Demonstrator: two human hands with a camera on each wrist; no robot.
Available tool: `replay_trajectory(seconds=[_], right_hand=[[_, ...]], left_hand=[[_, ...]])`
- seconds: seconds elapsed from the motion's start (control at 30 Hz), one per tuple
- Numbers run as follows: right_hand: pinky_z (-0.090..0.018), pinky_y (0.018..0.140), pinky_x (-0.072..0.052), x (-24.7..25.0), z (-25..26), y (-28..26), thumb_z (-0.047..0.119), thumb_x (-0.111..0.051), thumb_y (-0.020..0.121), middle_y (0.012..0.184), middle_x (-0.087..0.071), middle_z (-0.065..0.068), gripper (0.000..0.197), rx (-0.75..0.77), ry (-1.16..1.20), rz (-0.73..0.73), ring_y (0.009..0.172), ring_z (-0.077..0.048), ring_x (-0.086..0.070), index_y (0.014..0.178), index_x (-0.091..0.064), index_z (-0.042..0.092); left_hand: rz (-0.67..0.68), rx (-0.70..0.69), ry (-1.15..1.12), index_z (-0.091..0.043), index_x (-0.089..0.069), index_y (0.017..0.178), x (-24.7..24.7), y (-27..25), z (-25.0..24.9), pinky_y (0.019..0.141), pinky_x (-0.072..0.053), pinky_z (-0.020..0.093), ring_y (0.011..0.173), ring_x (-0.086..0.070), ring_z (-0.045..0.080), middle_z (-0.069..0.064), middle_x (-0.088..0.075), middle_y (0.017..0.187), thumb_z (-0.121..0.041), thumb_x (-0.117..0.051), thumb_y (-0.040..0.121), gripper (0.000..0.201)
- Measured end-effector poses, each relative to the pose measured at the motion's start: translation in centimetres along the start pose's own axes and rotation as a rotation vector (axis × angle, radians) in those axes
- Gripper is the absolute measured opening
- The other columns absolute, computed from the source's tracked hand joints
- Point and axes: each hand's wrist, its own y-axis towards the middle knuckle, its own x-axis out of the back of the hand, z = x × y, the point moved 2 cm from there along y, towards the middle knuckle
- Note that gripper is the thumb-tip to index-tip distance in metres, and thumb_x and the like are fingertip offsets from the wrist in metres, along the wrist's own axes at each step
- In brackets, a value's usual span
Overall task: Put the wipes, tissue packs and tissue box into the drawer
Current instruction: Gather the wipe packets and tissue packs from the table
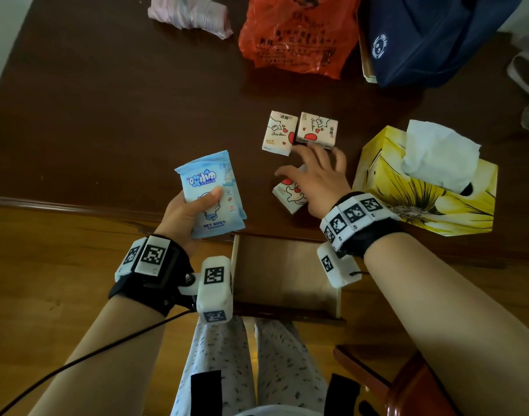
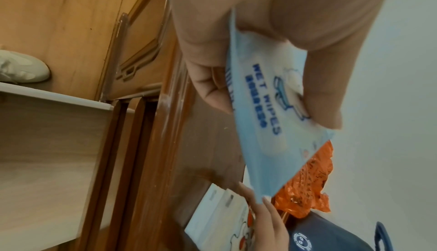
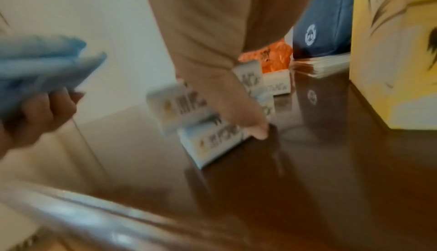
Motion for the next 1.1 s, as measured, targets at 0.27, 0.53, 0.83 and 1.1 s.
replay_trajectory(seconds=[0.27,0.53,0.83,1.1], right_hand=[[-0.051,0.109,-0.033,0.4,-2.6,-0.7,0.045,-0.081,0.054,0.152,-0.023,-0.007,0.112,-0.735,0.998,0.116,0.137,-0.029,-0.029,0.143,-0.015,0.035],[-0.040,0.099,-0.047,-1.3,-0.2,-0.7,0.026,-0.083,0.060,0.136,-0.036,-0.006,0.091,-0.800,1.072,0.140,0.122,-0.023,-0.045,0.134,-0.032,0.020],[-0.037,0.081,-0.055,0.5,2.8,0.7,-0.006,-0.073,0.065,0.103,-0.052,0.008,0.075,-0.462,1.455,0.128,0.107,-0.020,-0.056,0.116,-0.033,0.031],[-0.047,0.109,-0.034,1.3,7.1,4.9,0.015,-0.047,0.092,0.149,-0.030,-0.016,0.065,-0.411,1.559,0.100,0.134,-0.032,-0.036,0.147,-0.011,0.021]], left_hand=[[0.057,0.013,-0.018,-0.019,-0.056,0.108,-1.5,0.7,-0.7,0.072,-0.059,0.034,0.077,-0.072,0.014,0.001,-0.069,0.095,-0.025,-0.071,0.057,0.053],[0.046,0.068,0.046,-0.020,-0.055,0.109,-1.1,1.6,-0.3,0.079,-0.056,0.038,0.092,-0.067,0.021,0.004,-0.067,0.101,-0.019,-0.067,0.071,0.040],[0.300,0.074,0.005,-0.018,-0.059,0.110,-0.8,2.4,-2.0,0.068,-0.057,0.035,0.088,-0.072,0.021,0.002,-0.076,0.095,-0.028,-0.087,0.042,0.075],[0.533,0.105,-0.011,-0.009,-0.059,0.115,-2.2,2.8,-4.0,0.078,-0.055,0.041,0.092,-0.070,0.027,0.011,-0.072,0.102,-0.032,-0.085,0.047,0.076]])
